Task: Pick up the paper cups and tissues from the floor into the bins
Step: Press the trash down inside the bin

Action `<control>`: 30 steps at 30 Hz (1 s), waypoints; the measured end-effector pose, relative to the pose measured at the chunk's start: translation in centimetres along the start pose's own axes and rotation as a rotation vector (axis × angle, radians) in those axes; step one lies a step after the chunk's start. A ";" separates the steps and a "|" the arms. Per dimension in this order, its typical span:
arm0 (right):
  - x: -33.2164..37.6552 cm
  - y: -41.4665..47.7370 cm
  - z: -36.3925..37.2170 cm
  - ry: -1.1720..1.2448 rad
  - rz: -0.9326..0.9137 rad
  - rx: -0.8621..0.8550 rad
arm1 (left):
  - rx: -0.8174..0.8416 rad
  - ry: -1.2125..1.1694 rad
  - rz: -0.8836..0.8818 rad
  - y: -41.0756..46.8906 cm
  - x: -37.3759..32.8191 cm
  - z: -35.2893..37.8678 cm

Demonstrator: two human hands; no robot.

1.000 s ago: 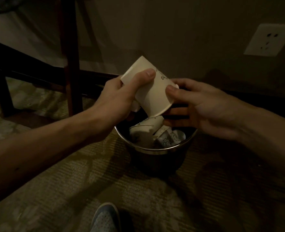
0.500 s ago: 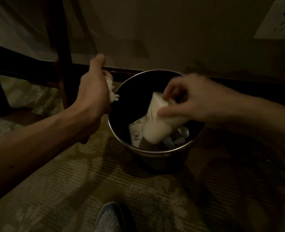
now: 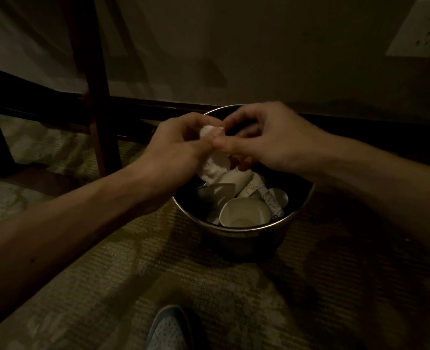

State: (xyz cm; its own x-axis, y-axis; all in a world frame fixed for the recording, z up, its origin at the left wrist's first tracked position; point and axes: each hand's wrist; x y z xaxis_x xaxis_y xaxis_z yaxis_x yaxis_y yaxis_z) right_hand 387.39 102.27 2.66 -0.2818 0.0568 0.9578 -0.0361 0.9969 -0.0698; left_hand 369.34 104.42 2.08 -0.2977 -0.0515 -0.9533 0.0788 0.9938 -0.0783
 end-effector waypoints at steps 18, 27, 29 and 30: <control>-1.6 -6.1 -3.7 -0.519 -0.144 -0.194 | 0.247 0.607 0.240 1.0 1.5 1.9; -6.1 -22.4 -10.4 -0.365 0.101 -0.336 | 0.333 0.629 0.509 -6.9 -4.2 9.3; -7.7 -24.6 -11.4 -0.315 0.196 -0.415 | 0.458 0.669 0.571 -9.3 -4.8 13.5; -8.8 -25.6 -11.8 -0.306 0.231 -0.423 | 0.524 0.696 0.590 -10.6 -4.9 15.6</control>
State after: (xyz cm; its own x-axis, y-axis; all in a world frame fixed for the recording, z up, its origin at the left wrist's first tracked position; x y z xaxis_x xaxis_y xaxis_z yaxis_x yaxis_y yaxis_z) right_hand 402.06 76.85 -0.66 -0.5039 0.3204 0.8021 0.4284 0.8991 -0.0900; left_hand 384.83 92.63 3.00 -0.5462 0.6595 -0.5165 0.7411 0.6678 0.0689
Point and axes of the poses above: each hand's wrist, its own y-axis towards the middle knuckle, its own z-axis out of the palm, x = y × z, and after that the axes turned 14 degrees about -x, right-handed
